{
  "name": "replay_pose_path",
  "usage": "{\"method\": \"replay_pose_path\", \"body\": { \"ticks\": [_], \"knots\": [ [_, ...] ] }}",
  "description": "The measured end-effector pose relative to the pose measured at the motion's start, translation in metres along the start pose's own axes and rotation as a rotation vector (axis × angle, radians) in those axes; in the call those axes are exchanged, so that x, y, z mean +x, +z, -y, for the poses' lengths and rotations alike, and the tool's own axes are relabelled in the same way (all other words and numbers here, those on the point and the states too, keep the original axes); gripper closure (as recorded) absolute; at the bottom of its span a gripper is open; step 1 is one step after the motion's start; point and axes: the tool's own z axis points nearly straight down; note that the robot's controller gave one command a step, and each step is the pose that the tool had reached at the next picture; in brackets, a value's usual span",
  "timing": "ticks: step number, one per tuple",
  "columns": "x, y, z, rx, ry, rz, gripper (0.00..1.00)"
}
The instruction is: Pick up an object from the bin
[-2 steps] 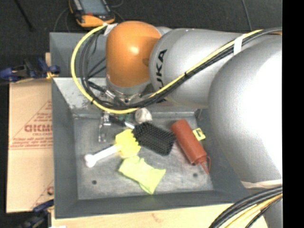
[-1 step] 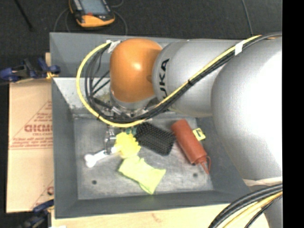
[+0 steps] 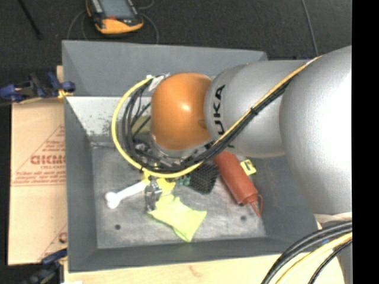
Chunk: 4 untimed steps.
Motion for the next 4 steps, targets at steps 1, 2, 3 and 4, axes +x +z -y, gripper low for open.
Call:
{"method": "replay_pose_path", "body": {
  "ticks": [1, 2, 3, 4],
  "knots": [
    [0.048, 0.050, 0.017, -0.002, -0.002, -0.002, 1.00],
    [0.048, 0.050, 0.017, -0.002, -0.002, -0.003, 1.00],
    [0.046, 0.006, 0.021, -0.001, 0.014, -0.011, 1.00],
    [0.040, -0.058, 0.025, 0.001, 0.030, 0.003, 1.00]
  ]
}}
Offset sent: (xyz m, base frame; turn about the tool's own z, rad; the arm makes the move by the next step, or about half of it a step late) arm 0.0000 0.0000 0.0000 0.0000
